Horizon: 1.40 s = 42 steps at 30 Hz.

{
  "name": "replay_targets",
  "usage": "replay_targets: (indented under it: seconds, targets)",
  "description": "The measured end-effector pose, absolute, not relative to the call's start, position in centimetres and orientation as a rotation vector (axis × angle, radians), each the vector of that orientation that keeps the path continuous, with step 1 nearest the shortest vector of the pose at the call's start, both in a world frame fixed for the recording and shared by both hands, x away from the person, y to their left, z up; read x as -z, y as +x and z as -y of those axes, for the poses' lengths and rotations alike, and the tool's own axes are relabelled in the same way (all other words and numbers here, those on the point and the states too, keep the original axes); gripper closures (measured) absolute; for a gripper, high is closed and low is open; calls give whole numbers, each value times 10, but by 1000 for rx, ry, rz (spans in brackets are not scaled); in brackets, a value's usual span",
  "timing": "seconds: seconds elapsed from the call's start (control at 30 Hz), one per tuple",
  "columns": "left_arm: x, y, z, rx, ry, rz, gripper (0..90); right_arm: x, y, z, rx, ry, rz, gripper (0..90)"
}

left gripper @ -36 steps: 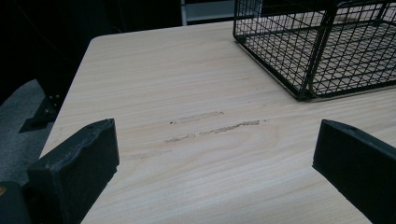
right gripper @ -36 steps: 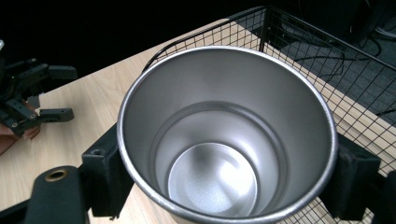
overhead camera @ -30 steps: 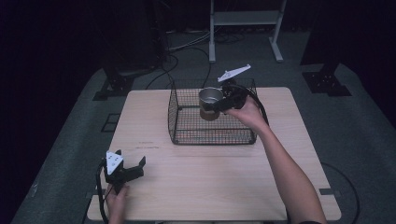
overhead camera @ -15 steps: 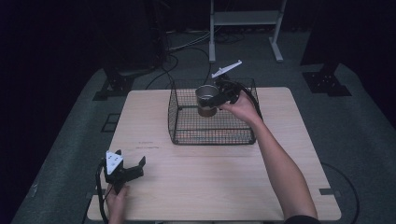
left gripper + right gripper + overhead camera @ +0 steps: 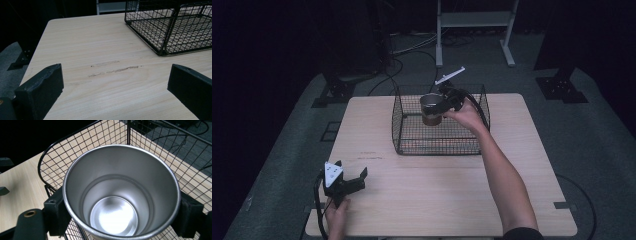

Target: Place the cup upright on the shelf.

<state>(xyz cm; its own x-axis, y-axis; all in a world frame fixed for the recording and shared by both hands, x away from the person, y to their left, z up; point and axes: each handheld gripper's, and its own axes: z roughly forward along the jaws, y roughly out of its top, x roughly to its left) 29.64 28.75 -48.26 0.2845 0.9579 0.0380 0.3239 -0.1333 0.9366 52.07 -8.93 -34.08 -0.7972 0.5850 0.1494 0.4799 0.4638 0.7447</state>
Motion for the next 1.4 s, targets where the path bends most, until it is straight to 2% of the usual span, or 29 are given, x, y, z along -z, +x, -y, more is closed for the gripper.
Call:
replay_targets:
  seconds: [0.63,1.4]
  targets:
    - [483,297,-288,-870,1629,-1195,0,387,539,84,-1153,1054,-2625,180]
    - [483,297,-290,-866,1628,-1193,0,415,548,75,-1005,1091,-2692,178]
